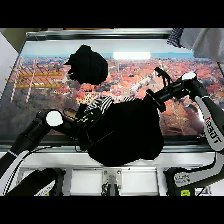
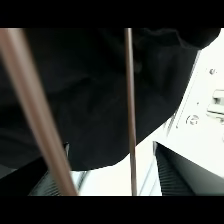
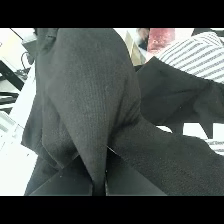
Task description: Fold the clothes and pants, and hang the long-sleeved shirts on hangers.
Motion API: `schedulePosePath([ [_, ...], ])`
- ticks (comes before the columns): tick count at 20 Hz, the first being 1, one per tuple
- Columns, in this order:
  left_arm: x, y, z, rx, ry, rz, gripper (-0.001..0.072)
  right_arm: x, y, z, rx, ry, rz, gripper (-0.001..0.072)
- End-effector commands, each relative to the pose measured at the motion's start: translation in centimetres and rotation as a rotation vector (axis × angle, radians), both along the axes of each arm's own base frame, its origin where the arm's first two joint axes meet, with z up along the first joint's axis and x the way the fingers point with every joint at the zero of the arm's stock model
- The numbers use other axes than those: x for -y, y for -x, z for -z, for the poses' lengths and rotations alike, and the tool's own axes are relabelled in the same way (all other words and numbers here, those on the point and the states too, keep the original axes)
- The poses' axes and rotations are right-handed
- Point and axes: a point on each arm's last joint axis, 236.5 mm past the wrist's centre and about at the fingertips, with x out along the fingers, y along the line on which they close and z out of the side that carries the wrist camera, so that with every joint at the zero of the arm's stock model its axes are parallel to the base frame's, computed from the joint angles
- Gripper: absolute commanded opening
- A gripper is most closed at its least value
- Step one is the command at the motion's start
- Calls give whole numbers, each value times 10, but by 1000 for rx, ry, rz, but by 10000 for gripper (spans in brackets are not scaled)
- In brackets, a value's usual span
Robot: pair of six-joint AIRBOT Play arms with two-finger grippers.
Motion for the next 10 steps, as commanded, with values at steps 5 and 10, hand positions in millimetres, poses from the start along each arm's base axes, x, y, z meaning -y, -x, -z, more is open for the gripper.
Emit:
schedulePosePath([
  [5,-4,7,1,-123,-49,-156,554,-2,-7,3,9,9,28,9],
  [10,-20,1,-6,-59,-92,-217,555,-2,-10,4,12,13,43,7],
])
